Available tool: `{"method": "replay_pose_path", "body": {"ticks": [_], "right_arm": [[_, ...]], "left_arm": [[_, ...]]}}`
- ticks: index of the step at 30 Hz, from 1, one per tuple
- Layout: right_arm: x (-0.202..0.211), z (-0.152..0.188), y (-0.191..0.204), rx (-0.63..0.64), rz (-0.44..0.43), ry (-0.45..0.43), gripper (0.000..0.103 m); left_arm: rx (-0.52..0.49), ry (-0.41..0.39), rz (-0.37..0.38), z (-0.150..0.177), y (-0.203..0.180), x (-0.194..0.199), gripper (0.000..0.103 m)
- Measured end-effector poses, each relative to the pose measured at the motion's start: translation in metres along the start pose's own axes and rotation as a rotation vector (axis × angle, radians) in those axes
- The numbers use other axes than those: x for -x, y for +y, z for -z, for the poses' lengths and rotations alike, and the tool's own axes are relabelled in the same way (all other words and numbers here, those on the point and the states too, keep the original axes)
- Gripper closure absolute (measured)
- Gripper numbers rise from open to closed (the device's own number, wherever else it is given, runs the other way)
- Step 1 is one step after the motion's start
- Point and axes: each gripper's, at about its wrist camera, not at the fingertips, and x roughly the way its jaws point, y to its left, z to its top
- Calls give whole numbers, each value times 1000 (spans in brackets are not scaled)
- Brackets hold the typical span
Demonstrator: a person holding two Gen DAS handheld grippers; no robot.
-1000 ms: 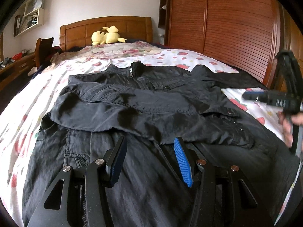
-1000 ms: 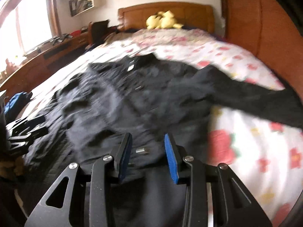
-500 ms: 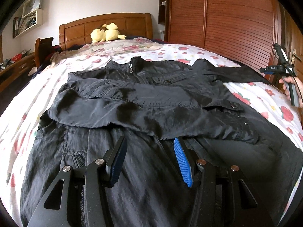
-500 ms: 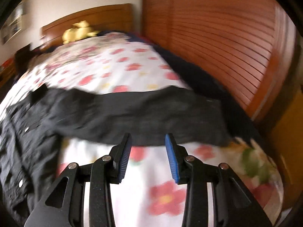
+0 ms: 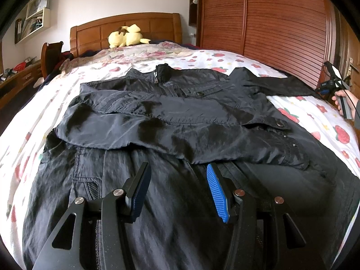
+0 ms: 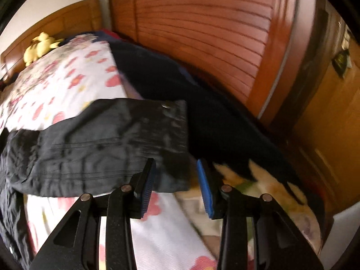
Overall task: Fold large clothes
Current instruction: 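Lift the held sleeve and fold it back across the jacket with the right gripper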
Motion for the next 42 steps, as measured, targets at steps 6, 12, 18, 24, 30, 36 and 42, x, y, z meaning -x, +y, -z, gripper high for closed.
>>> {"method": "replay_pose_path", "body": {"ticks": [6, 12, 18, 24, 30, 36, 42], "right_arm": [[-15, 4, -9, -45, -4, 60, 64], [-19, 3, -8, -81, -61, 87, 71], [9, -3, 32, 108, -62, 1, 100], [80, -15, 98, 250, -158, -135, 102], [126, -26, 139, 272, -219, -215, 102], [88, -20, 106, 101, -184, -108, 73], [40, 11, 67, -61, -220, 1, 69]], "left_arm": [[1, 5, 0, 0, 0, -1, 50], [0, 11, -2, 0, 1, -2, 50], [-1, 11, -3, 0, 1, -2, 50], [6, -17, 11, 0, 3, 6, 50], [28, -52, 37, 3, 8, 19, 50], [25, -40, 40, 4, 7, 16, 50], [16, -33, 35, 1, 3, 14, 50]]}}
